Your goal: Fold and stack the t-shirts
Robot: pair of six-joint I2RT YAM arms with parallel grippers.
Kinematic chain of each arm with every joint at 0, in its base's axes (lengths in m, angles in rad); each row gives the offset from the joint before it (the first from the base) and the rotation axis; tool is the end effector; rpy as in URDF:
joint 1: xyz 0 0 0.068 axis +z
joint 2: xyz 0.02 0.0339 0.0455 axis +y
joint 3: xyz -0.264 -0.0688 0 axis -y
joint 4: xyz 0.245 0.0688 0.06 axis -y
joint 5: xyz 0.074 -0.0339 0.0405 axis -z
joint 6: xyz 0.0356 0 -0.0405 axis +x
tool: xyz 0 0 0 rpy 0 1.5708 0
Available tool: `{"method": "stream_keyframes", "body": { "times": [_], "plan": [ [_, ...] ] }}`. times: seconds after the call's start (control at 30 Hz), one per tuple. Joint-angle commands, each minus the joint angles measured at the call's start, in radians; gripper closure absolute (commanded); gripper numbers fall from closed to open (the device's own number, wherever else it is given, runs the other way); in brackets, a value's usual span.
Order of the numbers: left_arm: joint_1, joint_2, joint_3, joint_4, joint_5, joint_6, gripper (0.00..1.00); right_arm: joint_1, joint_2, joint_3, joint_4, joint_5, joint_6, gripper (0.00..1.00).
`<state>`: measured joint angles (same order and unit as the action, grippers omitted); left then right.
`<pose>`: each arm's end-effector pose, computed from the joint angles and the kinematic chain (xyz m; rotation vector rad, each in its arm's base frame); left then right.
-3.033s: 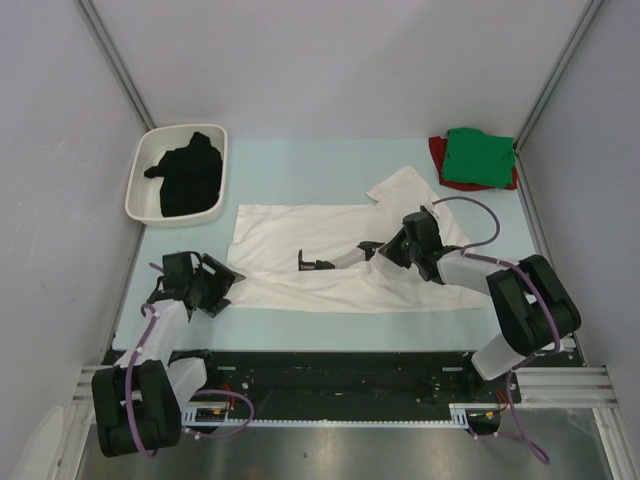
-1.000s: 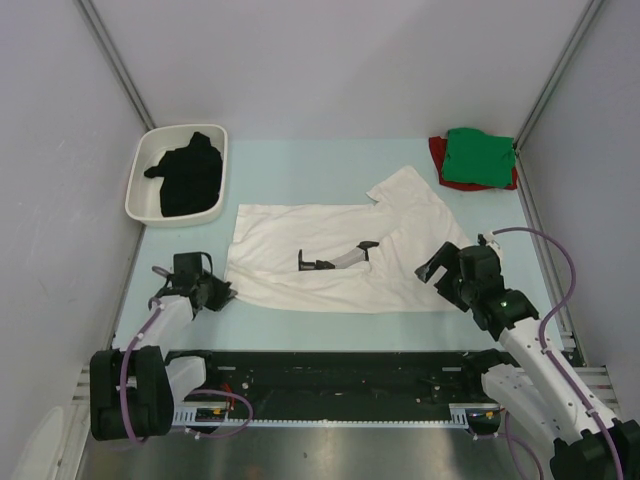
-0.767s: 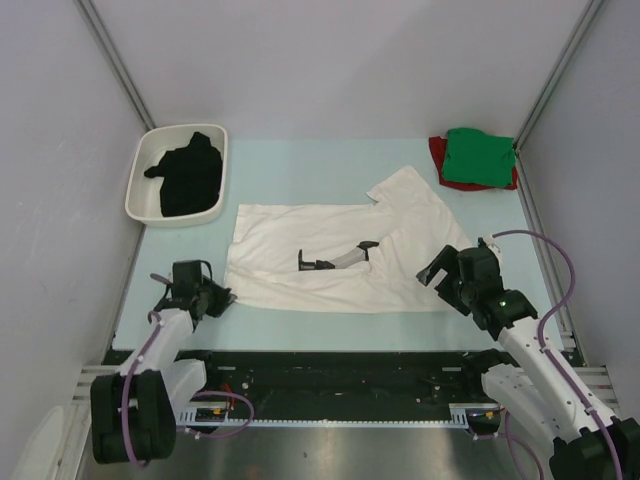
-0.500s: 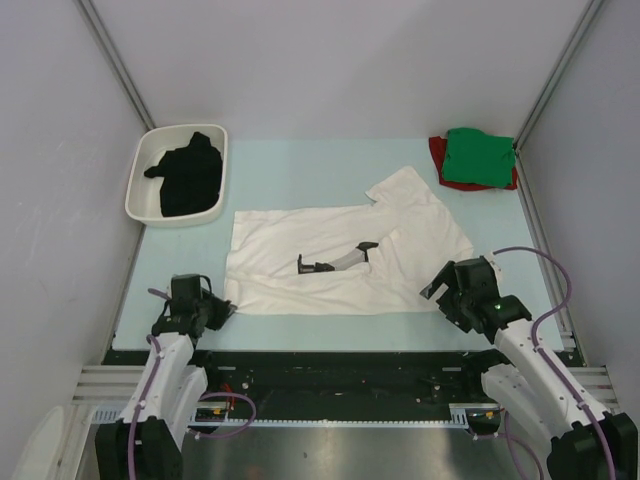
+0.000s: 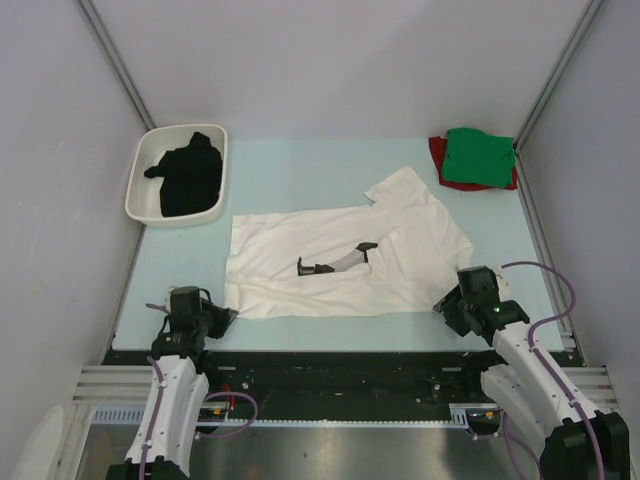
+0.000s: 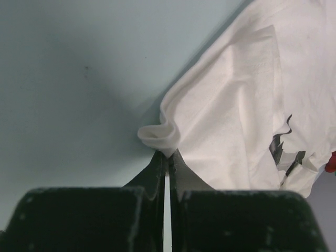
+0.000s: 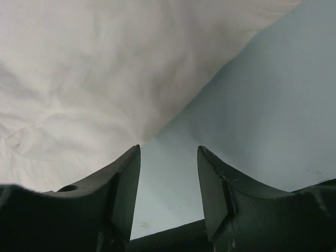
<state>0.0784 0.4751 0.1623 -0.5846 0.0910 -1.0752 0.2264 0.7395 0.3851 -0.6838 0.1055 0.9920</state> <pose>0.1050 0.0050 0.1304 -1.3522 2.1526 -0.5269 0.1286 0.0258 0.1684 1.0176 2.4258 0.2967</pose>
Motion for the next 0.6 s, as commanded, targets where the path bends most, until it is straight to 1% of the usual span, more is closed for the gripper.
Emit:
{"method": "stream_keyframes", "body": {
  "times": [0.0, 0.07, 0.13, 0.27, 0.47, 0.53, 0.57],
  "plan": [
    [-0.006, -0.072, -0.033, -0.106, 0.016, -0.038, 1.0, -0.006, 0.003, -0.02, 0.004, 0.062, 0.033, 0.49],
    [-0.006, -0.107, -0.047, -0.115, 0.023, -0.045, 1.0, -0.012, 0.015, -0.022, 0.022, 0.075, 0.034, 0.48],
    [-0.005, -0.109, -0.055, -0.101, 0.029, -0.045, 1.0, -0.016, 0.049, -0.022, 0.038, 0.083, 0.034, 0.48],
    [-0.006, -0.096, -0.072, -0.072, 0.059, -0.035, 1.0, -0.038, 0.115, -0.022, 0.105, 0.095, 0.03, 0.46],
    [-0.005, -0.072, -0.06, -0.069, 0.053, -0.015, 1.0, -0.079, 0.191, -0.035, 0.185, 0.105, 0.023, 0.47],
    [-0.005, -0.07, -0.056, -0.073, 0.056, -0.014, 1.0, -0.09, 0.211, -0.048, 0.205, 0.1, 0.016, 0.5],
    [-0.005, -0.072, -0.055, -0.075, 0.058, -0.012, 1.0, -0.105, 0.23, -0.049, 0.217, 0.089, 0.011, 0.55]
  ]
}}
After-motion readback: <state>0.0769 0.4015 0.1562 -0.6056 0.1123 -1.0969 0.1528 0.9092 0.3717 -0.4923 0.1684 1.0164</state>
